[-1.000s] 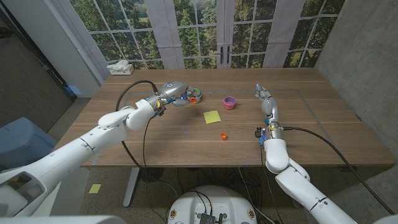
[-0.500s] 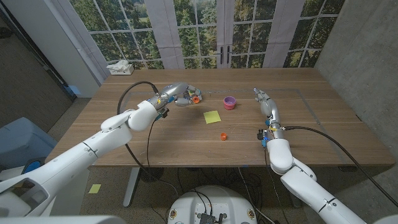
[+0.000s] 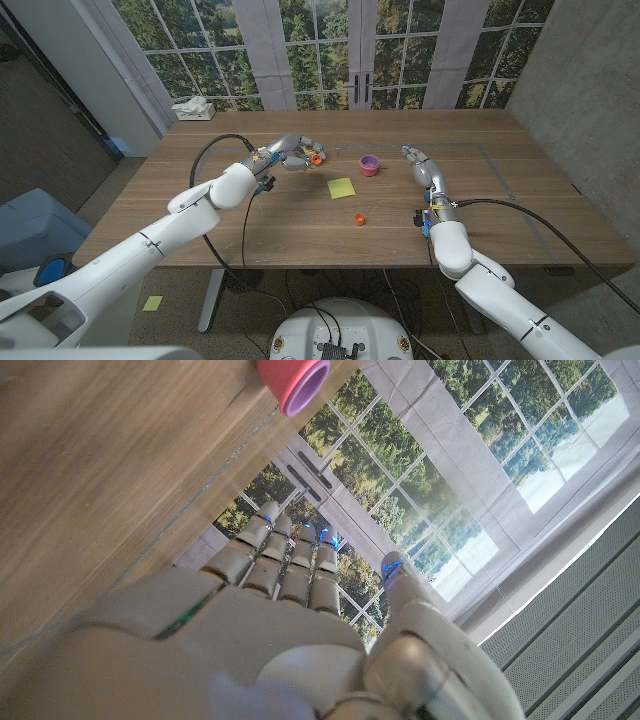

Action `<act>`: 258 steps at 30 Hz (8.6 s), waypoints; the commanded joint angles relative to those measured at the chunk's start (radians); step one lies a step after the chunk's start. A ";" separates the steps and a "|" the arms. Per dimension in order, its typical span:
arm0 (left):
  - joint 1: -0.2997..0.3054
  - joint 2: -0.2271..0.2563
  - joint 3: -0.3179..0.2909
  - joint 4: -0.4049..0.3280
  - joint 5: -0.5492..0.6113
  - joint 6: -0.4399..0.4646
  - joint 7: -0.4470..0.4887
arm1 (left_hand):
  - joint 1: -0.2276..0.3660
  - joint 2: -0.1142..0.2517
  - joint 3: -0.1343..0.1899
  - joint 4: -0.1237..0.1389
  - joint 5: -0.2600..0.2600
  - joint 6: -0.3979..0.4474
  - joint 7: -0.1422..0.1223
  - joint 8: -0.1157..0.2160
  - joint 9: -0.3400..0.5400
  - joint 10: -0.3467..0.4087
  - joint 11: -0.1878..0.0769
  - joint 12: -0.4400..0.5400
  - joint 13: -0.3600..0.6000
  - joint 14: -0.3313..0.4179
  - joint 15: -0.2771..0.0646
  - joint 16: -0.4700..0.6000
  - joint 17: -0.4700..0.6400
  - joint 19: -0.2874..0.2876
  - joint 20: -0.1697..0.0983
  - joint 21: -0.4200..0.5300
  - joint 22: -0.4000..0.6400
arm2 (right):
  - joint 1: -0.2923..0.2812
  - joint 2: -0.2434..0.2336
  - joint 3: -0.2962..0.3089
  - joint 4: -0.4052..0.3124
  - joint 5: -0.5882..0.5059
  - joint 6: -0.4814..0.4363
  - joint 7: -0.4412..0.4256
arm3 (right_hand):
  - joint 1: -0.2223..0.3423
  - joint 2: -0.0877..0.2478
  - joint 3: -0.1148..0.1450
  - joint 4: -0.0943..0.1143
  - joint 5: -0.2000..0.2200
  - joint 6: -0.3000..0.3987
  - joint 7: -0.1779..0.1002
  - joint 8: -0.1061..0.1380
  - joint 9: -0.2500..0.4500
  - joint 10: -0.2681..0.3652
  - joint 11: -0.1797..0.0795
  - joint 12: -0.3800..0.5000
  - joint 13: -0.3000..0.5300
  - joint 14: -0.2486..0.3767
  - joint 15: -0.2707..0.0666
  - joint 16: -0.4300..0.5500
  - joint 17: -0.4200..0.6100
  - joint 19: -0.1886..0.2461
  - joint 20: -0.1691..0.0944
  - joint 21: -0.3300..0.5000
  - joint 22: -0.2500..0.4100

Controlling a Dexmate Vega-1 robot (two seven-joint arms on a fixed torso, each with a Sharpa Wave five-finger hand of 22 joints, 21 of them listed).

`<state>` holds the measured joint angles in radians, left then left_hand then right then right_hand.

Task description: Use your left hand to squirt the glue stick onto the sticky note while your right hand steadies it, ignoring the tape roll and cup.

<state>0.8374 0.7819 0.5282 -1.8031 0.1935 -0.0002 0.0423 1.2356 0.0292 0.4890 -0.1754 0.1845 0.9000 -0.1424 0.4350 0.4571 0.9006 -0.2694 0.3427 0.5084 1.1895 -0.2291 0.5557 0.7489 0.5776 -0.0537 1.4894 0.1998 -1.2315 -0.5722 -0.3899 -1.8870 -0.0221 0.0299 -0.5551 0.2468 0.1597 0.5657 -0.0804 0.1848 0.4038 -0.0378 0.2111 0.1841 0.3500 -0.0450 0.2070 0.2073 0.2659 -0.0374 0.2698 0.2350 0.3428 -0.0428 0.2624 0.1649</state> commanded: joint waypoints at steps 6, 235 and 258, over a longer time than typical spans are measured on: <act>-0.039 -0.032 0.005 -0.008 -0.196 0.098 -0.074 | 0.011 0.004 0.014 0.002 -0.005 0.129 0.148 0.004 -0.001 0.290 0.100 -0.010 0.151 0.010 -0.005 -0.010 0.001 0.010 -0.139 0.013 -0.001 | 0.045 -0.043 -0.041 -0.033 -0.027 -0.109 0.032 | 0.029 0.042 0.018 -0.005 0.000 0.009 -0.002 0.000 0.003 0.001 -0.008 0.001 0.002 -0.008 -0.065 0.001 0.006 0.013 -0.076 -0.004 0.005; -0.478 -0.075 0.296 0.213 -0.582 0.454 -0.547 | 0.045 -0.011 0.047 -0.002 0.003 0.167 0.183 -0.128 -0.047 0.316 0.132 -0.109 0.105 0.083 -0.008 -0.191 -0.147 0.071 -0.150 0.046 -0.010 | 0.373 -0.127 -0.456 0.001 -0.616 -0.449 0.540 | -0.073 0.017 -0.042 0.220 0.002 0.170 -0.029 0.012 0.005 0.120 -0.055 0.024 0.005 -0.085 -0.126 0.002 0.052 -0.012 -0.026 -0.060 0.010; -0.443 -0.108 0.265 0.324 -0.500 0.262 -0.608 | 0.049 -0.010 0.037 -0.001 -0.003 0.170 0.175 -0.136 -0.051 0.313 0.130 -0.113 0.105 0.095 -0.008 -0.214 -0.189 0.057 -0.152 0.050 -0.006 | 0.376 -0.137 -0.458 -0.009 -0.608 -0.448 0.566 | -0.084 0.018 -0.042 0.222 0.003 0.174 -0.030 0.007 0.005 0.123 -0.058 0.019 0.005 -0.084 -0.127 0.001 0.051 -0.011 -0.025 -0.061 0.010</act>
<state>0.3825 0.6967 0.8071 -1.5359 -0.3175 0.3117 -0.5351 1.2664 0.0032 0.5256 -0.1739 0.1844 0.9348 -0.0949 0.3006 0.4026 0.9646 -0.2052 0.2282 0.5236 1.2847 -0.2341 0.4364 0.5615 0.6379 -0.0607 1.5349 0.1886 -0.8554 -0.7054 -0.8486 -1.8931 -0.6375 -0.4173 0.0001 0.1717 0.1467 0.5191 0.1367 0.1816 0.5697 -0.0719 0.2220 0.1833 0.4645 -0.1057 0.2271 0.2066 0.1755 -0.0356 0.2736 0.2831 0.3284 -0.0393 0.2036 0.1726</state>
